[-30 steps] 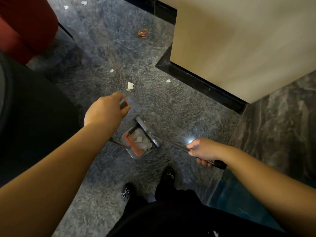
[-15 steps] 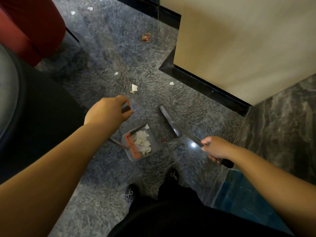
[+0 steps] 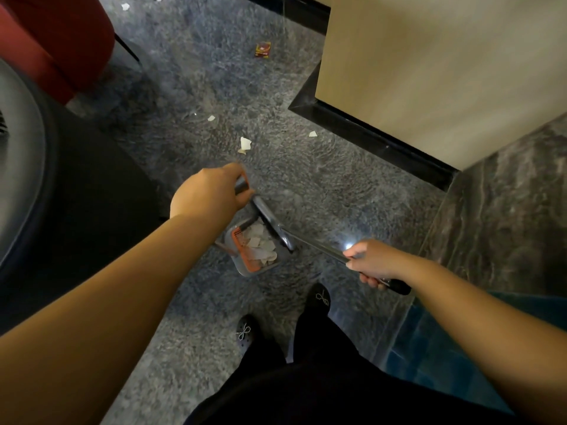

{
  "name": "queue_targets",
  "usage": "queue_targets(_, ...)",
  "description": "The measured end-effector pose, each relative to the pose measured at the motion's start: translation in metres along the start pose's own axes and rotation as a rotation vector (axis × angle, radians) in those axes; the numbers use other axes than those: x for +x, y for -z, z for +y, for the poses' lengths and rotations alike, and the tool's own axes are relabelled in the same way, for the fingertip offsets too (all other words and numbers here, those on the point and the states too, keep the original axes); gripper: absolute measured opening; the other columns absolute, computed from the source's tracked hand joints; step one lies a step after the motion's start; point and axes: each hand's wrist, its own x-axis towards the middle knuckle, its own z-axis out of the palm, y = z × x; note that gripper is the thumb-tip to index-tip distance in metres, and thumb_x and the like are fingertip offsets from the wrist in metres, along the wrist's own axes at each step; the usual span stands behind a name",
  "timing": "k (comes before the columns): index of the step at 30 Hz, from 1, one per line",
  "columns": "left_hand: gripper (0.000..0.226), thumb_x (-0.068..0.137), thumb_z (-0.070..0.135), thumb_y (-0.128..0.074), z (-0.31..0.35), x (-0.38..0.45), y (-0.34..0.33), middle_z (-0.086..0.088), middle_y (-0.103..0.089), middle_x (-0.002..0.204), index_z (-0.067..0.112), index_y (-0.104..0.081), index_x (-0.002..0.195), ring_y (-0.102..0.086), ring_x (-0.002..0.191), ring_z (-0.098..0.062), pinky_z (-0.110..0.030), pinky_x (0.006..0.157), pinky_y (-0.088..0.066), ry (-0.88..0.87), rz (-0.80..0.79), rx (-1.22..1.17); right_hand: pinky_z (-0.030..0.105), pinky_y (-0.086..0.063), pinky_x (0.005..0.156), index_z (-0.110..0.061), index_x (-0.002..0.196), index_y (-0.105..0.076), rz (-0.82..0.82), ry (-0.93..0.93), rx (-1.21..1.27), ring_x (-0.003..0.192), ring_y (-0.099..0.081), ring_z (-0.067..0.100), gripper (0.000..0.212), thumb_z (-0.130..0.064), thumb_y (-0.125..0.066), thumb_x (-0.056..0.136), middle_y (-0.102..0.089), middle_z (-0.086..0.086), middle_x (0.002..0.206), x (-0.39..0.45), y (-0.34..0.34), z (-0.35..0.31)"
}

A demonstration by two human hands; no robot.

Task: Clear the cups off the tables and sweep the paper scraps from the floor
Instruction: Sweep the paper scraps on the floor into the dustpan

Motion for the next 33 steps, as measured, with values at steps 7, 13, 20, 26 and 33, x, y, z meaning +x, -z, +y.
queue_targets(7, 0.024, 0.091, 0.044, -0.061, -0.029, -0.022, 0.005, -0.003, -0.058, 0.077, 0.022, -0.056, 0.099, -0.060, 0.074, -0.028, -0.039, 0.060, -0.051, 0.011, -0.019, -0.047, 0.023, -0.042, 0.042, -0.018, 0.139, -0.046, 0.105, -0.004, 0.063, 0.045, -0.053, 0.013, 0.043, -0.020, -0.056, 0.097, -0.061, 0.007, 0.067, -0.013, -0.020, 0.001)
queue_targets(13, 0.020, 0.090, 0.045, -0.062, -0.057, -0.043, 0.012, -0.001, -0.061, 0.077, 0.027, -0.054, 0.093, -0.060, 0.071, -0.023, -0.036, 0.060, -0.052, 0.054, 0.013, -0.112, 0.026, -0.043, 0.044, -0.015, 0.138, -0.045, 0.178, 0.000, 0.104, 0.051, -0.053, 0.018, 0.041, -0.018, -0.054, 0.097, -0.059, 0.011, 0.070, -0.015, -0.037, -0.008)
queue_targets(20, 0.022, 0.090, 0.047, -0.061, -0.089, -0.058, 0.031, 0.000, -0.060, 0.076, 0.026, -0.056, 0.094, -0.058, 0.068, -0.020, -0.030, 0.054, -0.041, 0.097, 0.087, -0.167, 0.024, -0.039, 0.039, -0.012, 0.138, -0.045, 0.232, -0.009, 0.207, 0.046, -0.049, 0.020, 0.043, -0.014, -0.055, 0.097, -0.058, 0.013, 0.062, -0.008, -0.063, -0.029)
queue_targets(26, 0.021, 0.091, 0.043, -0.062, -0.114, -0.059, 0.048, -0.003, -0.061, 0.078, 0.023, -0.058, 0.097, -0.057, 0.068, -0.023, -0.031, 0.055, -0.040, 0.136, 0.178, -0.209, 0.020, -0.037, 0.035, -0.011, 0.139, -0.044, 0.248, 0.018, 0.246, 0.040, -0.048, 0.017, 0.045, -0.014, -0.056, 0.096, -0.058, 0.012, 0.058, 0.000, -0.078, -0.058)
queue_targets(33, 0.024, 0.090, 0.044, -0.062, -0.147, -0.039, 0.071, -0.008, -0.063, 0.082, 0.023, -0.058, 0.101, -0.057, 0.072, -0.028, -0.034, 0.058, -0.043, 0.175, 0.267, -0.240, 0.018, -0.034, 0.032, -0.010, 0.137, -0.047, 0.291, 0.060, 0.235, 0.029, -0.045, 0.013, 0.042, -0.012, -0.056, 0.096, -0.054, 0.007, 0.046, 0.018, -0.072, -0.105)
